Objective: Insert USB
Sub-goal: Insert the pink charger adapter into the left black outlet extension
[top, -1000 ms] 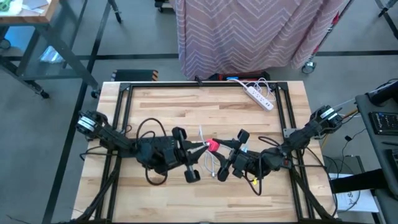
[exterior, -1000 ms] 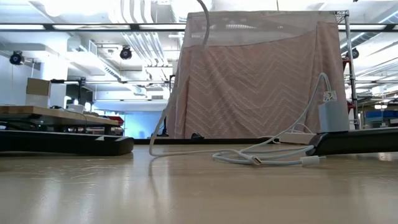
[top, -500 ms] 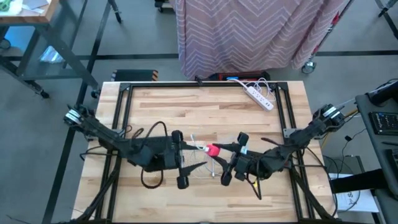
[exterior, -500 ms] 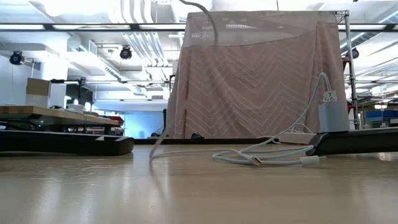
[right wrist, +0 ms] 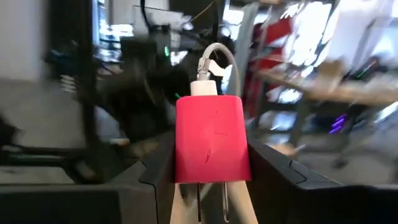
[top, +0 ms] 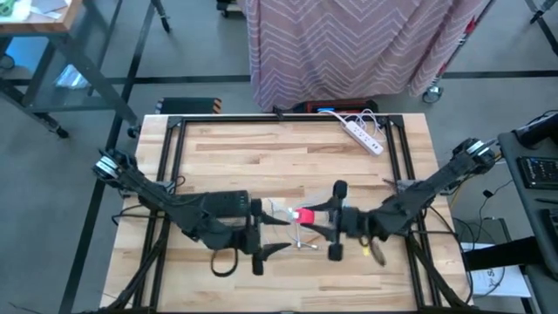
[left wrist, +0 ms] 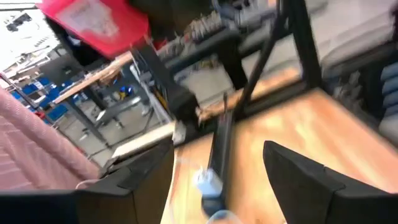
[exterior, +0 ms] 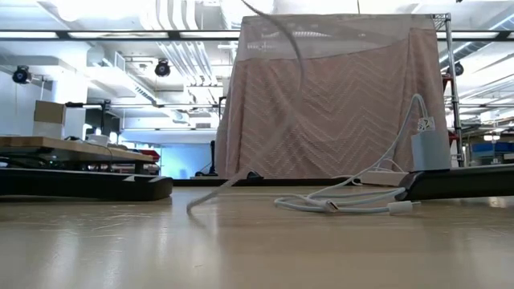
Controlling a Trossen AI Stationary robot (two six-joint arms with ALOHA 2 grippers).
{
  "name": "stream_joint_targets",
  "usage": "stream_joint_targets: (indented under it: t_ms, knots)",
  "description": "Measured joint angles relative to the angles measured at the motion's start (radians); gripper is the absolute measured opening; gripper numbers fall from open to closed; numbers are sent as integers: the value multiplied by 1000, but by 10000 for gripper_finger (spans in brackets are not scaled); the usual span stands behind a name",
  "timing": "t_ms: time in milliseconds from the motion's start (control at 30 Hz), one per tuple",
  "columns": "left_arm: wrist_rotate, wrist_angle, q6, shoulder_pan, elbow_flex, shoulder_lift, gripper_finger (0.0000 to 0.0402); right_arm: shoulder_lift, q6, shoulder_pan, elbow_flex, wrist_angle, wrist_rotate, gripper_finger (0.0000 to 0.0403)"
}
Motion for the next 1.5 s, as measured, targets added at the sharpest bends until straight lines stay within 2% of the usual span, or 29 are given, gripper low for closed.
stream_joint_targets:
  t_ms: [267, 400, 533, 667, 833, 933, 1100, 1300, 1433, 1500]
  knots:
    - [-34, -3, 108, -18, 4, 5, 222, -111, 427, -37, -2, -443, -187, 140]
    - [-37, 4, 115, -19, 4, 4, 225, -113, 534, -41, -5, -607, -258, 140]
    - [-36, 4, 125, -19, 4, 10, 235, -87, 577, -41, -3, -661, -280, 140]
    - [-33, 11, 166, -19, 4, 27, 244, -30, 581, -43, -6, -649, -395, 140]
    - [24, 48, 331, -19, 5, 85, 248, 47, 631, -52, -6, -594, -536, 140]
    - [31, 79, 407, -19, 5, 121, 252, 71, 633, -58, -7, -548, -587, 140]
    - [33, 84, 432, -19, 47, 152, 253, 65, 633, -58, -7, -539, -602, 140]
    - [86, 27, 426, -19, 122, 208, 239, 53, 633, -76, -7, -540, -602, 140]
    - [78, -3, 436, -12, 186, 267, 235, 47, 627, -92, -7, -531, -603, 140]
    - [22, -10, 440, -10, 223, 292, 236, 47, 625, -94, -7, -516, -612, 140]
